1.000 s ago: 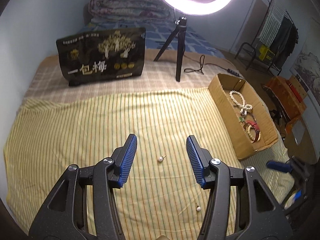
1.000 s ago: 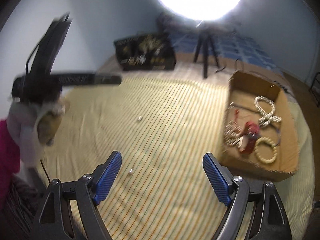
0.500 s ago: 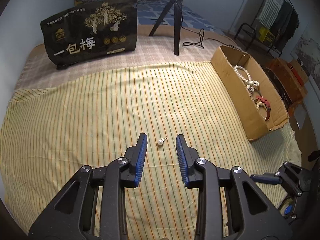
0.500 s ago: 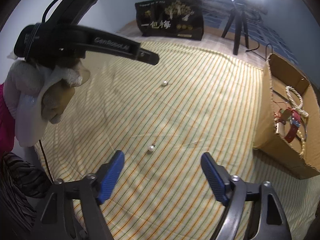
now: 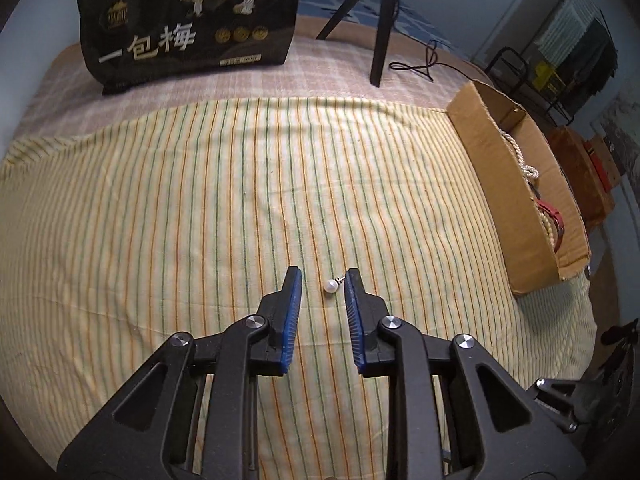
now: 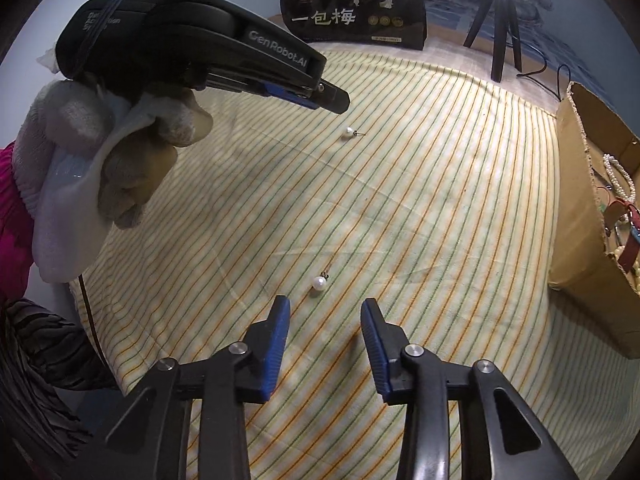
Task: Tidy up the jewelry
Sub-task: 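Move both tools over the two small pearl earrings on the sheet, then close the left tool on one pearl earring while the right tool closes on the other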
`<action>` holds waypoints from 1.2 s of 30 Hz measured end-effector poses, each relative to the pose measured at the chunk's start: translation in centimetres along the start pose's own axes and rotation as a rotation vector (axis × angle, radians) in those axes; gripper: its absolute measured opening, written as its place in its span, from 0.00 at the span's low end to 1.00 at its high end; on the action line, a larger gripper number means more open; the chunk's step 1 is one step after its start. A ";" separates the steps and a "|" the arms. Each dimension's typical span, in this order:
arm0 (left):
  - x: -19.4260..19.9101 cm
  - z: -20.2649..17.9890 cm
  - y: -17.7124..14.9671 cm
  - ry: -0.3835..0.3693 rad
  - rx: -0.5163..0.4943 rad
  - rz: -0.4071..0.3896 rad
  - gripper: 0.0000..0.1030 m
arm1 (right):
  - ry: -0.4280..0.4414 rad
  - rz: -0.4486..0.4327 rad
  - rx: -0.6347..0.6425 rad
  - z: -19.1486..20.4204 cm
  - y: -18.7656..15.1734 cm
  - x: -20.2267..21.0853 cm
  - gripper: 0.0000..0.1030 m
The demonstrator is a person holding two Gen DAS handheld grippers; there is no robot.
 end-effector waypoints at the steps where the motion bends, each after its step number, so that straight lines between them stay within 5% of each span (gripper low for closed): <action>1: -0.3 0.0 0.0 0.000 0.001 0.006 0.20 | 0.004 0.001 -0.001 0.0 0.1 -0.1 0.34; 16: -3.5 -0.6 0.6 0.049 -0.023 0.042 0.20 | 0.018 0.009 -0.003 0.4 0.9 -1.1 0.28; 23: -3.6 -0.8 0.3 0.069 -0.041 0.042 0.09 | -0.025 0.009 0.033 1.3 1.3 -1.9 0.25; 30: -3.6 -0.7 0.3 0.075 -0.046 0.040 0.08 | -0.089 0.006 0.069 3.0 1.7 -2.9 0.06; 36: -2.9 -0.5 0.0 0.078 -0.041 0.033 0.07 | -0.076 -0.003 0.068 3.5 1.9 -2.4 0.06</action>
Point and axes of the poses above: each gripper's, at about its wrist camera, not at the fingertips, and x roughly against the way its jaws point, z to its left, y to its top, the point moved 4 cm from there along -x, roughly the way its jaws point, and after that the axes turned 7 degrees about z, right-handed, at the moved point
